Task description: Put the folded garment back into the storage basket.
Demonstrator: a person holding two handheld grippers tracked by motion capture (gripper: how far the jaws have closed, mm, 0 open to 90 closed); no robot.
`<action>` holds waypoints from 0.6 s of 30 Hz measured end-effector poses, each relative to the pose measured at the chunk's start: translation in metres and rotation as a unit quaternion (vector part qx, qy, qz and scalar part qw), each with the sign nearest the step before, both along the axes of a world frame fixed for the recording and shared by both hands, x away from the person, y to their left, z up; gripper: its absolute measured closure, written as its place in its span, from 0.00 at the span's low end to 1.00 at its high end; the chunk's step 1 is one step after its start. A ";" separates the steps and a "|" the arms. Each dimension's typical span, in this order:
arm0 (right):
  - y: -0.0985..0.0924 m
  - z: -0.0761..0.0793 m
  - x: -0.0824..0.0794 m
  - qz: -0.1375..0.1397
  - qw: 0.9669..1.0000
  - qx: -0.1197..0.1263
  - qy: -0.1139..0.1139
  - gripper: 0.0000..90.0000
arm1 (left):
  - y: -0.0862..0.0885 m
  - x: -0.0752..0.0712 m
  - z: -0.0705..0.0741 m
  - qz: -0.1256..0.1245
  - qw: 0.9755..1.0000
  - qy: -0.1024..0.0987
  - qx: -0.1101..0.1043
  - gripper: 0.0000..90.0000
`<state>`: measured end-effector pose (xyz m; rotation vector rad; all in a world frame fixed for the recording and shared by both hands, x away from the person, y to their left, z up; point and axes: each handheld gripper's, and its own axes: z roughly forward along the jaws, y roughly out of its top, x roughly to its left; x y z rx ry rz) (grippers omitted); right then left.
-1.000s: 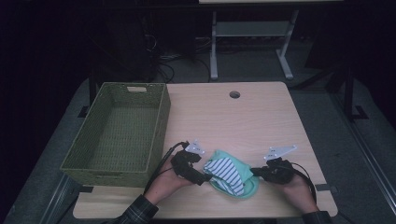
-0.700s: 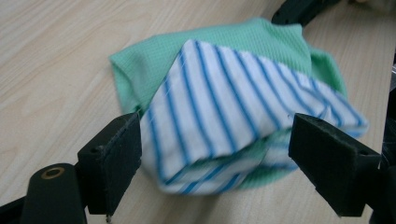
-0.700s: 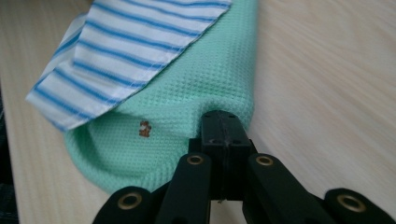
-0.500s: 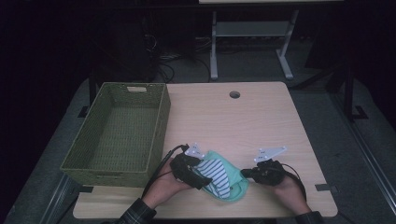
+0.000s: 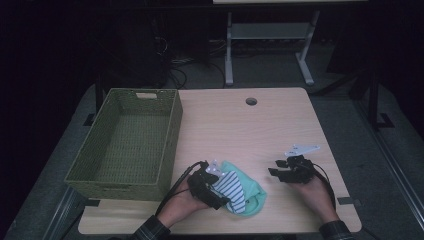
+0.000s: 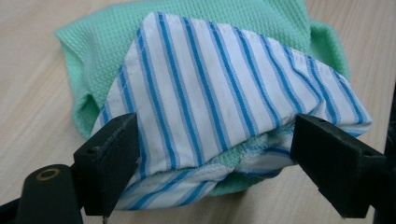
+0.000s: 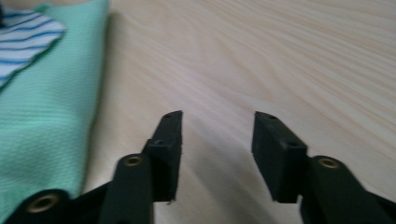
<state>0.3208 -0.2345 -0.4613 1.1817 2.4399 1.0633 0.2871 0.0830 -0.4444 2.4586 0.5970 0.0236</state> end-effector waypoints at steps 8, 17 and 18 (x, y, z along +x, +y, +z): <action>-0.011 -0.009 0.011 -0.051 0.999 -0.018 -0.001 0.30 | -0.006 -0.003 -0.010 -0.005 1.000 -0.003 0.016 0.14; -0.016 -0.018 0.014 -0.079 0.996 -0.029 -0.023 0.15 | -0.012 -0.008 -0.012 -0.002 0.999 -0.027 0.036 0.14; -0.017 -0.019 0.014 -0.080 0.996 -0.026 -0.027 0.14 | -0.012 -0.008 -0.012 -0.001 0.999 -0.026 0.037 0.14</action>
